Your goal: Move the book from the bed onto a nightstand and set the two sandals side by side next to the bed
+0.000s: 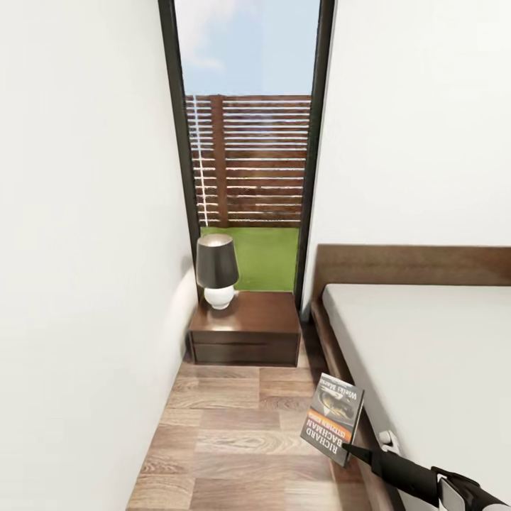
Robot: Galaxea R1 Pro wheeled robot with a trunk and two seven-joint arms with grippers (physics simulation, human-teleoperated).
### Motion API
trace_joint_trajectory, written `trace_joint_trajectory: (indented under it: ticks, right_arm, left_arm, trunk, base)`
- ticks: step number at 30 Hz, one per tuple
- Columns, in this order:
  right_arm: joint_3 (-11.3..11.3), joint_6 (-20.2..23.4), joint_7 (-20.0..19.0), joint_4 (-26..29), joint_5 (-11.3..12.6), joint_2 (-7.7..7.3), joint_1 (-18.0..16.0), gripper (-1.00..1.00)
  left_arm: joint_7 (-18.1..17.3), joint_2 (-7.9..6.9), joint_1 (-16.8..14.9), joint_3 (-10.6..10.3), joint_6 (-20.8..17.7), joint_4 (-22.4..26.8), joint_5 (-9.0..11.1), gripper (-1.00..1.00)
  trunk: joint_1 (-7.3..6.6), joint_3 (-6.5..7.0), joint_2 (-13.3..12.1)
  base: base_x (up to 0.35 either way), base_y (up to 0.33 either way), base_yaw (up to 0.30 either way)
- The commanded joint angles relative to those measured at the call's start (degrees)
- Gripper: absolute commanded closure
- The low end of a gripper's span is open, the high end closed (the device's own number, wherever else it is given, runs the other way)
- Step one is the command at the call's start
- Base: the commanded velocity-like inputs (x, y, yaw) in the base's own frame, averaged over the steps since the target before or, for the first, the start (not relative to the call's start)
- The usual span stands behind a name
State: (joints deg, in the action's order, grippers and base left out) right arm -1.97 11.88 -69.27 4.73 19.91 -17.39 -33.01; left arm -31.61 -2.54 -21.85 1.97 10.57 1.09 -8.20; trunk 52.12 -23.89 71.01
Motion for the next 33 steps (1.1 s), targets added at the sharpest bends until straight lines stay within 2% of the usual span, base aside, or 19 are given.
trace_joint_trajectory:
  ticks: [1, 33]
  right_arm:
    - [-0.32, 0.6, -0.17, -0.17, 0.05, -0.01, -0.02, 1.0]
    - [-0.32, 0.6, -0.17, -0.51, 0.05, -0.01, -0.03, 1.0]
  left_arm:
    - [-0.03, -0.01, -0.04, 0.23, 0.41, -0.03, -0.59, -1.0]
    - [-0.03, -0.01, -0.04, 0.23, 0.41, -0.03, -0.59, -1.0]
  trunk:
    - [0.02, -0.06, 0.03]
    - [0.02, -0.06, 0.03]
  base:
    - [0.216, 0.0, 0.0]
    - [0.216, 0.0, 0.0]
